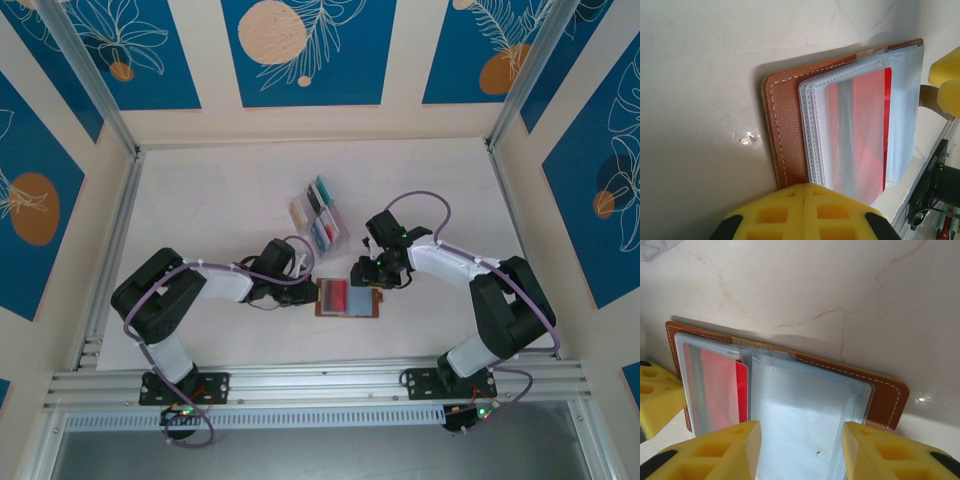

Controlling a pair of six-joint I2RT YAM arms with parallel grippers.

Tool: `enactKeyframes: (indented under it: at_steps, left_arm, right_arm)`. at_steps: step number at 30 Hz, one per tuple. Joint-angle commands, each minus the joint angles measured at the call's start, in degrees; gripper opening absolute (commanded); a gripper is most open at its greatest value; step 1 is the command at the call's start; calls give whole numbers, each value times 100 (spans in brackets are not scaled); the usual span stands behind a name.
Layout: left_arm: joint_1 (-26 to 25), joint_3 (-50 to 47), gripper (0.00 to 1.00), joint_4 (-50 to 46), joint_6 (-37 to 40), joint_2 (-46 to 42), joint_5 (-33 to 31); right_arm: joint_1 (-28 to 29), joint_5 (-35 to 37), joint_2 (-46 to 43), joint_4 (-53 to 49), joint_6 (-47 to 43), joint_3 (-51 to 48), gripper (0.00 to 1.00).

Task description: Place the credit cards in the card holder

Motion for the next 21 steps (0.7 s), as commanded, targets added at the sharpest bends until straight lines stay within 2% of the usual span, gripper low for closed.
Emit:
enactKeyframes:
  at_steps: [1,14,21]
  left_arm:
    - [-94,-380,1,-890,-34,518,-699]
    - [-88,-407,1,-864,-32,548,-704]
    - [-96,-421,1,-776,-51,660,-698]
  right_arm:
    - [15,-159,178,-10,-44,94,47]
    - [1,-404,307,144,-9,50,46]
    - [23,-467,94,62,29,109,41]
